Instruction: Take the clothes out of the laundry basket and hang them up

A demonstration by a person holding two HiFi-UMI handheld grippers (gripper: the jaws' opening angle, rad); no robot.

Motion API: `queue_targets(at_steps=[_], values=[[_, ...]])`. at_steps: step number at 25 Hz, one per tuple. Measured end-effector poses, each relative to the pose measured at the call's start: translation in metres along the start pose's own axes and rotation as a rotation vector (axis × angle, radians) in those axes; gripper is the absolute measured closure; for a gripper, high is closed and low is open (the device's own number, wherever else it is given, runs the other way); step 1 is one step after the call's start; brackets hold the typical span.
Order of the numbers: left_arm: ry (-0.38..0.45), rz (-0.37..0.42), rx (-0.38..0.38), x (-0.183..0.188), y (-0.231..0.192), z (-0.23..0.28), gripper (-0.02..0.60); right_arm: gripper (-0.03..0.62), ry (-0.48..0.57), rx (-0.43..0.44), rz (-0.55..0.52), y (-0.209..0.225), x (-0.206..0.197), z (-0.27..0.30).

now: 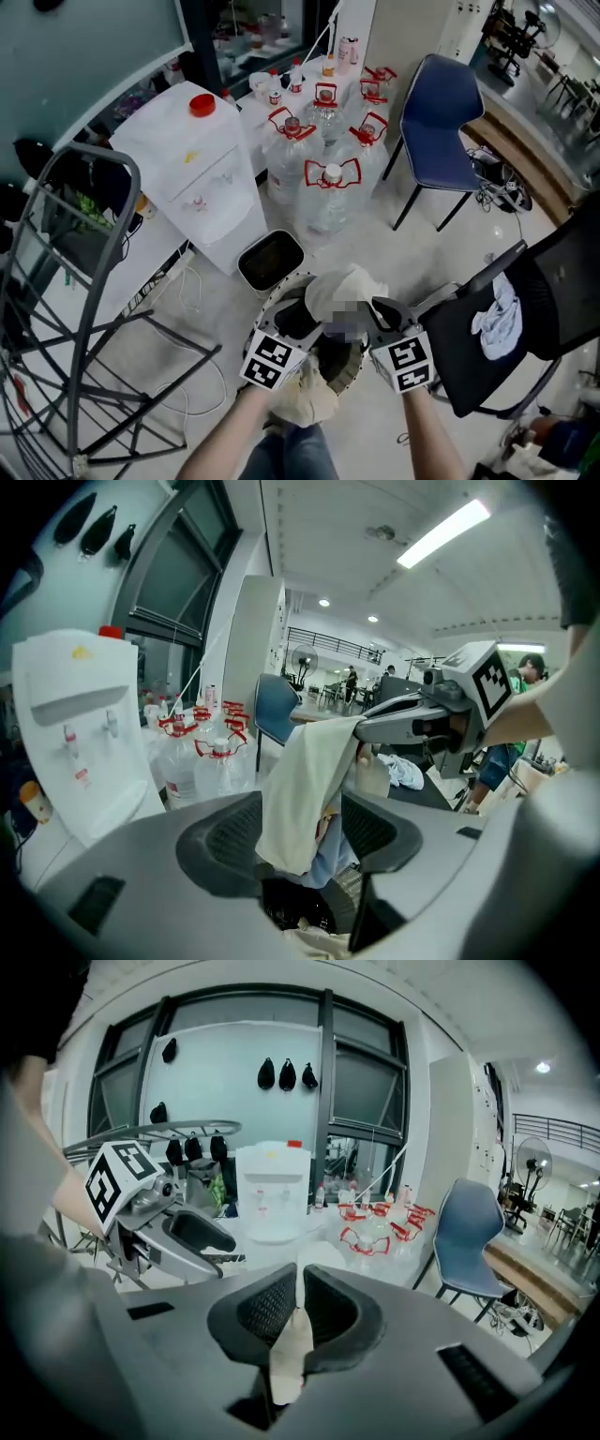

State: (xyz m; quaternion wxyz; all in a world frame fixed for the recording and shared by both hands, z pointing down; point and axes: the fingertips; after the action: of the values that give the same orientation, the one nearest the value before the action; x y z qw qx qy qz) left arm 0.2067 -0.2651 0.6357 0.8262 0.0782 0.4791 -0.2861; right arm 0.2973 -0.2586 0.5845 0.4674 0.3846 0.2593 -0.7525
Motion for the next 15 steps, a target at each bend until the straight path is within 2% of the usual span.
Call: queue_targets(at_steps=[4,8,12,15], values=[[0.062,-0.009,0.036,0.038,0.015,-0.054,0.318,0.572,0.07,-0.018,-0.022,-0.016,0.059,-0.053],[0.104,0.007,0.048,0.067,0.048,-0.109,0.318,0.572,0.145,-0.022,-0.047,-0.035,0.113,-0.107],[0.14,-0.016,0.061,0.071,0.079,-0.155,0.295,0.572,0.204,-0.016,-0.039,-0.066,0.155,-0.152],[0.118,-0.053,0.055,0.052,0.101,-0.175,0.279,0.572,0.241,-0.012,-0.039,-0.09,0.174,-0.18]])
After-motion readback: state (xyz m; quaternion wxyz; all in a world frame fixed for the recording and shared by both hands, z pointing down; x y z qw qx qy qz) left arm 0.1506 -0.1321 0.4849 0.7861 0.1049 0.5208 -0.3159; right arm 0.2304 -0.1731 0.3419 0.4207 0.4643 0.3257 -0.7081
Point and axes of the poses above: the fingertips, and each gripper's own axes: z forward along the fingers, y to its right, x out of its top, and after that the axes turned 3 degrees about x, right-handed
